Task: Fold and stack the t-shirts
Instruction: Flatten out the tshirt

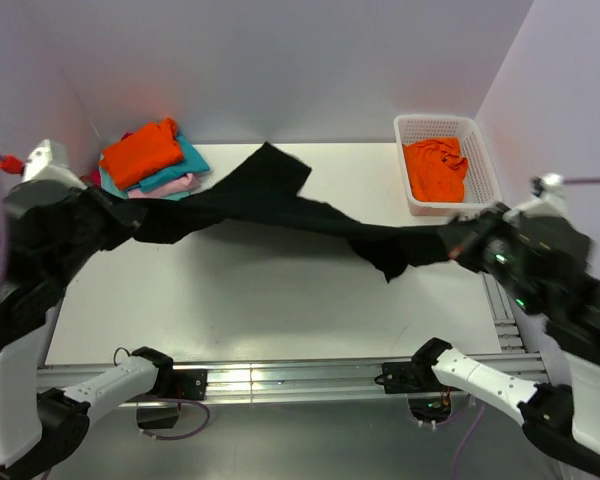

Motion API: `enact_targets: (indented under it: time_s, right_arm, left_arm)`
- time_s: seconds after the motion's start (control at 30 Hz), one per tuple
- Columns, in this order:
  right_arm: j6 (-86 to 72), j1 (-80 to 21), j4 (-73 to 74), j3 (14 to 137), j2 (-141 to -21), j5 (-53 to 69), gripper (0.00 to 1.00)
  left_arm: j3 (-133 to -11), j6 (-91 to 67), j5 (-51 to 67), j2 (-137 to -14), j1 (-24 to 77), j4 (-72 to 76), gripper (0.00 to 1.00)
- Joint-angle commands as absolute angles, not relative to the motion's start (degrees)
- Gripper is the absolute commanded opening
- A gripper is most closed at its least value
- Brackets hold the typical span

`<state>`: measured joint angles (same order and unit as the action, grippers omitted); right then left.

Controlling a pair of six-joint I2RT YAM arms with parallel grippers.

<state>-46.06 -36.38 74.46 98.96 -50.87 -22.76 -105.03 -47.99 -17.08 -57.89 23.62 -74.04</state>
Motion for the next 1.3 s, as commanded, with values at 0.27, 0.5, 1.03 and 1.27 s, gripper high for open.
enact_targets:
  time_s: [0.27, 0.5, 1.03, 1.27]
  right_arm:
    - [-40.0, -36.1, 78.9, 109.4, -52.8, -31.1, 0.0]
    - [-29.9, -32.0, 66.6, 114.1, -71.3, -26.8, 0.0]
    - [-23.4, -13.2, 37.4, 130.9, -77.6, -4.0, 0.0]
    - [-23.2, -13.6, 39.0, 108.9, -60.9, -3.3, 0.0]
  left_arm:
    - [-120.6, -35.3, -13.6, -66.4, 23.7, -69.6, 0.0]
    - [-134.9, -29.0, -19.2, -85.7, 23.0, -61.4, 0.0]
    - [-140.1, -30.8, 2.1, -87.1, 8.5, -24.9, 0.0]
    - [-111.1, -32.9, -1.6, -66.5, 9.1, -27.7, 0.0]
